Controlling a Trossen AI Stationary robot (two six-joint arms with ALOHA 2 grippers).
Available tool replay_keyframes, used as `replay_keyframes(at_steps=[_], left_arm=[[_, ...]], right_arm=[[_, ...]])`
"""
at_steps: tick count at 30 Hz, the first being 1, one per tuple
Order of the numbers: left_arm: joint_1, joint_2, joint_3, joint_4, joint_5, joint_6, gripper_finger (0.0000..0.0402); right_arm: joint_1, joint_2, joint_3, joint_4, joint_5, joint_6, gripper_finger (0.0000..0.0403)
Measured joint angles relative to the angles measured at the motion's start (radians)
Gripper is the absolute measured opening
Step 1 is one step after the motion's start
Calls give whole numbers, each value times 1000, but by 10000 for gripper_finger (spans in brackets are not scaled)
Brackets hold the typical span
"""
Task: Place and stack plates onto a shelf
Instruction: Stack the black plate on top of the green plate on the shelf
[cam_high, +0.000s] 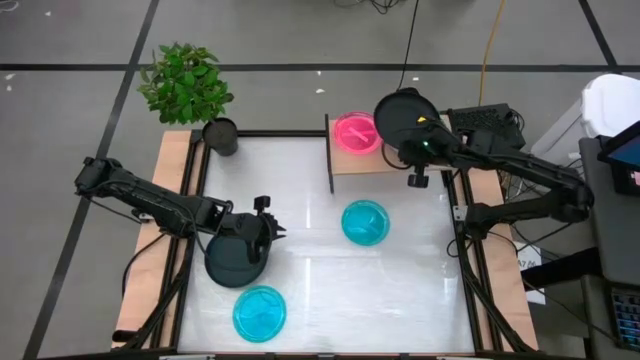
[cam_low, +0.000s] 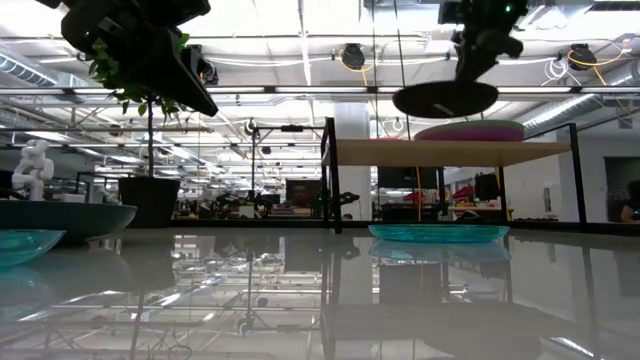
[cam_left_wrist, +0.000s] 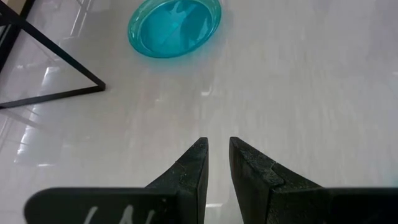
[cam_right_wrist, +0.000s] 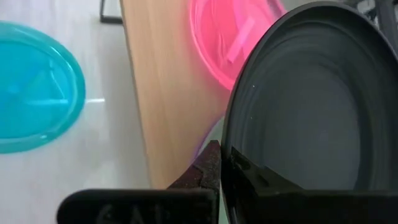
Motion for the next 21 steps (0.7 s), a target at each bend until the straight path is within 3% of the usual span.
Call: replay_keyframes(at_steps=[21], left_arm=[[0, 0, -2, 6, 0, 1, 72]], right_arm=[[-121, 0, -126, 28, -24, 20, 4]])
